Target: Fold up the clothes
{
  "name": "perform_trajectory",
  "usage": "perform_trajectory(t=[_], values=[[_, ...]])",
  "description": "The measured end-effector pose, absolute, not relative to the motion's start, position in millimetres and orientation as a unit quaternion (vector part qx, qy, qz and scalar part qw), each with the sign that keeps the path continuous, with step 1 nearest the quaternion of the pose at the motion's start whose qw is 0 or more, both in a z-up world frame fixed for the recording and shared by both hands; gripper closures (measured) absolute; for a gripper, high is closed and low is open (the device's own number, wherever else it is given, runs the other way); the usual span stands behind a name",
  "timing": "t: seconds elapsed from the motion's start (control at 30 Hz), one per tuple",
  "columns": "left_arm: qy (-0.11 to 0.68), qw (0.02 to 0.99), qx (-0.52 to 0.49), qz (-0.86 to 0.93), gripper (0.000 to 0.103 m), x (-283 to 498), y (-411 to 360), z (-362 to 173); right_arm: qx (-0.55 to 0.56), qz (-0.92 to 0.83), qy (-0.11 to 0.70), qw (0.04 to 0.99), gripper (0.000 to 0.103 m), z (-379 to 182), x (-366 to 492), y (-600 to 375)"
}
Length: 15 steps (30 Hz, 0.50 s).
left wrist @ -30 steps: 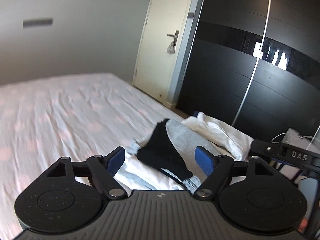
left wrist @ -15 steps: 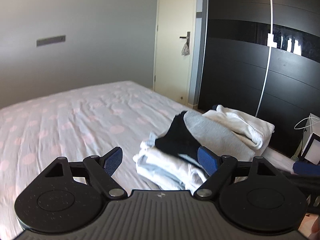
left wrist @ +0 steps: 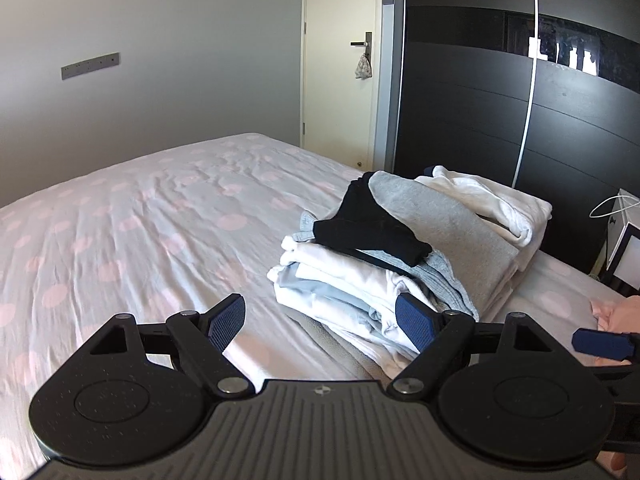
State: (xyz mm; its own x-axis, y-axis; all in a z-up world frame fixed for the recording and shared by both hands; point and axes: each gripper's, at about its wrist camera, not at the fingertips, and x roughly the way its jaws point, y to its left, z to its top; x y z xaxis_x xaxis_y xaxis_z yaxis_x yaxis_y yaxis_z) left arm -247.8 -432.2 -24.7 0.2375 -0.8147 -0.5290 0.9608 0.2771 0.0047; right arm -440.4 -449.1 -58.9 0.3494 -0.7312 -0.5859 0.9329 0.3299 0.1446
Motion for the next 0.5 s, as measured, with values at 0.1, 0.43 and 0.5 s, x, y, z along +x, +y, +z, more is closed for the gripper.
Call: perform_trajectory(t=[0.1,0.43,0.5], values=[[0.218,0.768,0.165,-0.579,0.021,-246.3,-430.7,-23.2,0.233,-0.528,0.212,0.789,0.005,-57.9,-440.4,-448.3],[0.217,0.767,0.160,-0.582,0.021,-246.5,-428.2,-17.6,0.215,-0.529,0.200,0.796,0.005,-51.7,-436.8,-441.9],[0.217,0.767,0.160,-0.582,0.021,-246.6,-428.5,-17.4,0.212,-0.531,0.199,0.796,0.005,-51.3,-436.4,-441.2]])
